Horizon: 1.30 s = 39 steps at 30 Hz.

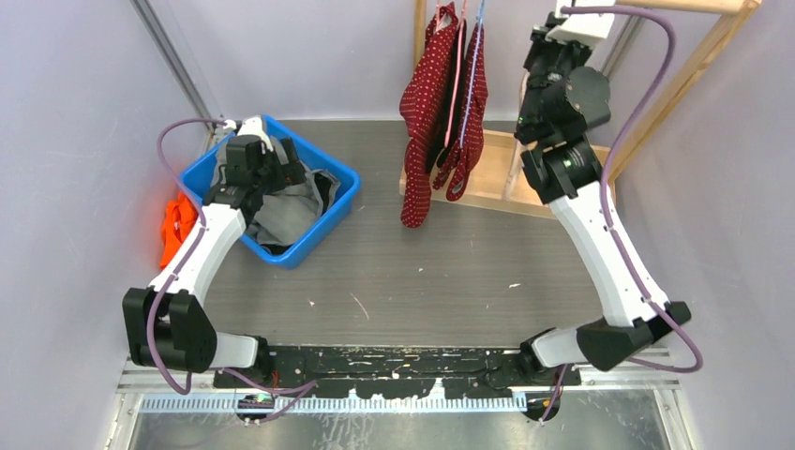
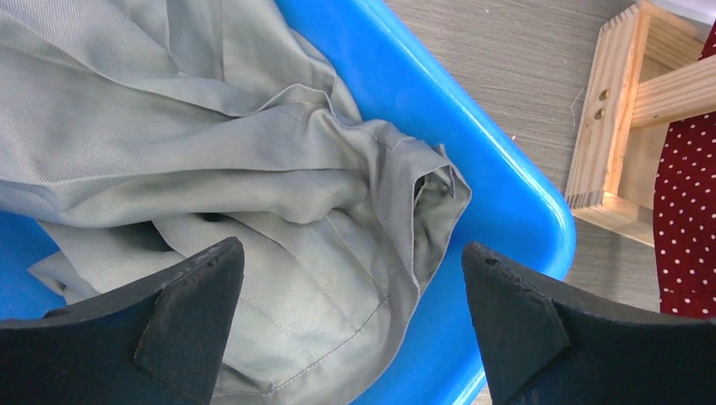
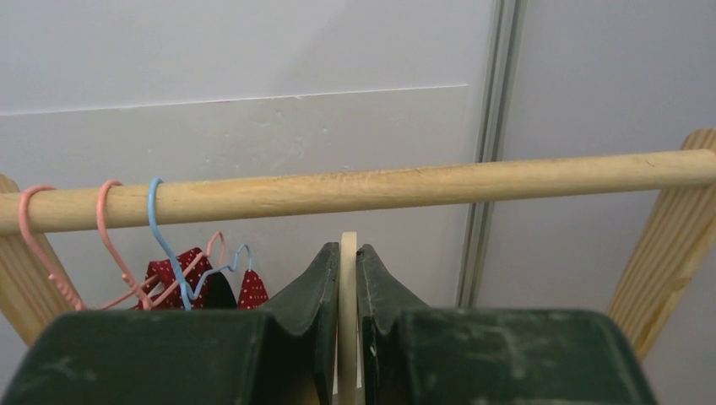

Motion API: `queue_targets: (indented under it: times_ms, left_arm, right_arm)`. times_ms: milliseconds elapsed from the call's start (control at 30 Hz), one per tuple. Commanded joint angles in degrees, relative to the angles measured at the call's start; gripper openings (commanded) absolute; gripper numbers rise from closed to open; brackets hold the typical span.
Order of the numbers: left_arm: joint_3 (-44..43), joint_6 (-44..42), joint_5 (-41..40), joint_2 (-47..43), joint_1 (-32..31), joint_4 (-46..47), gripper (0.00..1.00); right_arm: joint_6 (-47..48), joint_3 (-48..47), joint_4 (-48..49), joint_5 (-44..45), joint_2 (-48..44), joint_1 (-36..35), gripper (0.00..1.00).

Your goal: Remove the skirt from the hanger

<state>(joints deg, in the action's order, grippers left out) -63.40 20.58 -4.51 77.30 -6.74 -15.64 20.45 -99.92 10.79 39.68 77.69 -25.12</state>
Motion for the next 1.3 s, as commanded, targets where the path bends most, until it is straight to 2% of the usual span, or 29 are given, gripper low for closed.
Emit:
queue_targets:
  times_ms: [0,567,700,1067,1267]
  left_arm:
    - [0.2,-0.96,-1.03,-1.7,-0.11,2.95,0.99]
    - [1.69,-1.36,-1.09,-2.4,-0.65,4.54,0.99]
    - [1.95,-2.04,-1.8,-2.36,-0.73,4.48,0.99]
    - [3.18,-2.71,-2.91,0.15,-0.75,5.17,0.99]
    - [3.1,-2.87,-2.91,1.14,-0.8,5.38,1.0]
  right_arm:
    - [1.71,-7.79,6.21,-2.08,2.36,2.07,0.01]
    - [-7.69,-26.91,-3.19,-11.43,17.74,16.68,0.01]
    - [-7.66,-30.76,-2.15,-13.11,21.88,19.4,0.01]
    - [-10.07,-31.52,1.09,-14.59,27.71,24.26,0.01]
    - [-10.25,-23.29,4.0,-13.79,26.11,24.34,0.01]
